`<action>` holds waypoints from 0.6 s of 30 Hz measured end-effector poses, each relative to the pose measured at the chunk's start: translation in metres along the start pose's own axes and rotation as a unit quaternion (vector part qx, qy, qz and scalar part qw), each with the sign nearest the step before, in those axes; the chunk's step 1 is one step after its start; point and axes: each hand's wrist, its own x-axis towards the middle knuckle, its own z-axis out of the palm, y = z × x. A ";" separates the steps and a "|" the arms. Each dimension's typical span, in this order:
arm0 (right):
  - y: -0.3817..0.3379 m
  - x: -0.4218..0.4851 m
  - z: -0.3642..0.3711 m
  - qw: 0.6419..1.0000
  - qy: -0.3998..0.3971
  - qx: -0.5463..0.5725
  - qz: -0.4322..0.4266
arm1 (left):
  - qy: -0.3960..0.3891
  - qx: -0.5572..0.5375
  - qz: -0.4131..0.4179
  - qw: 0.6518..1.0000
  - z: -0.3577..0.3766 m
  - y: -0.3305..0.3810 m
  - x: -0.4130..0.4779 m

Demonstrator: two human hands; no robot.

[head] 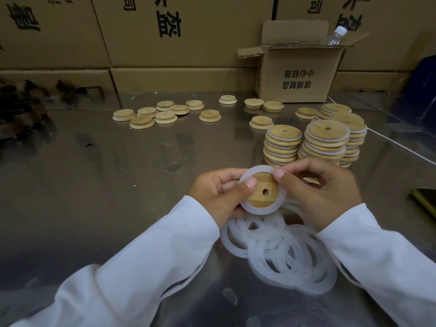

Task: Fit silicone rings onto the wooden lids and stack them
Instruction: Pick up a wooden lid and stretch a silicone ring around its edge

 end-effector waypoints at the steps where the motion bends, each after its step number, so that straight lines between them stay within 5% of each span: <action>1: -0.001 0.000 0.000 1.000 0.006 0.005 0.003 | 0.003 0.001 0.005 1.000 0.000 0.000 0.000; 18: -0.003 0.002 -0.001 1.000 0.013 0.021 0.020 | 0.011 0.161 0.089 0.983 -0.002 -0.001 -0.002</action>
